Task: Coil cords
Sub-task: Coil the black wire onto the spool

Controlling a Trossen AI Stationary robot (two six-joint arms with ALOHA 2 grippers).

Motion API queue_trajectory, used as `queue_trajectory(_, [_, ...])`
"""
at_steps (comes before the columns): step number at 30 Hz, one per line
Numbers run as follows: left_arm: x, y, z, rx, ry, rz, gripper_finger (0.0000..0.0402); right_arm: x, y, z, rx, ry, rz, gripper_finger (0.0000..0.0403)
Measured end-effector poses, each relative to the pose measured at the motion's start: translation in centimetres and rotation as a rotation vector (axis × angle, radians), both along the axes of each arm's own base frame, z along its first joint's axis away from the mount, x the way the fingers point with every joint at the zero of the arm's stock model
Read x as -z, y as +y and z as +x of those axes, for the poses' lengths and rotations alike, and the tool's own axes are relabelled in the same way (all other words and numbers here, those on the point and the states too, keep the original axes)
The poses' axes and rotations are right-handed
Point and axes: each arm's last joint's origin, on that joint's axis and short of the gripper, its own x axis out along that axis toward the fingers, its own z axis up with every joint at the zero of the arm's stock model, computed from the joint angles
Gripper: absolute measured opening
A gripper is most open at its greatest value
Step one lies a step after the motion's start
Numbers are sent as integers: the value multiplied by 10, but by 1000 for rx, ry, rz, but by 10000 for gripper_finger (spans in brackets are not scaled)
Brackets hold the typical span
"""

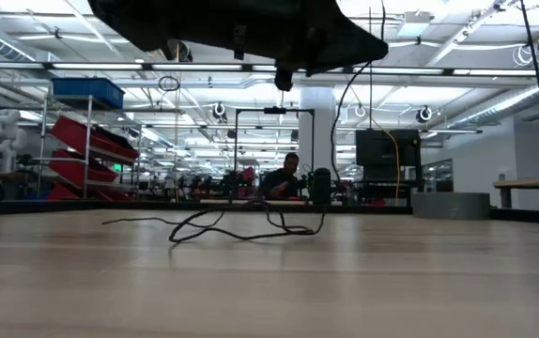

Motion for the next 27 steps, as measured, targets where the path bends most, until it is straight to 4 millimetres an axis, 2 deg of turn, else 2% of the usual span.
queue_trajectory(5, [-14,3,-11,-28,107,27,2,0,0,0,0,-1,0,0])
queue_trajectory(11, [-39,10,-32,-99,228,66,1,0,0,0,0,0,0,0])
queue_trajectory(19, [-69,19,-69,-129,362,11,1,5,0,0,0,50,-8,0])
queue_trajectory(27, [-84,24,-95,-155,431,-42,1,6,0,-1,1,63,-7,0])
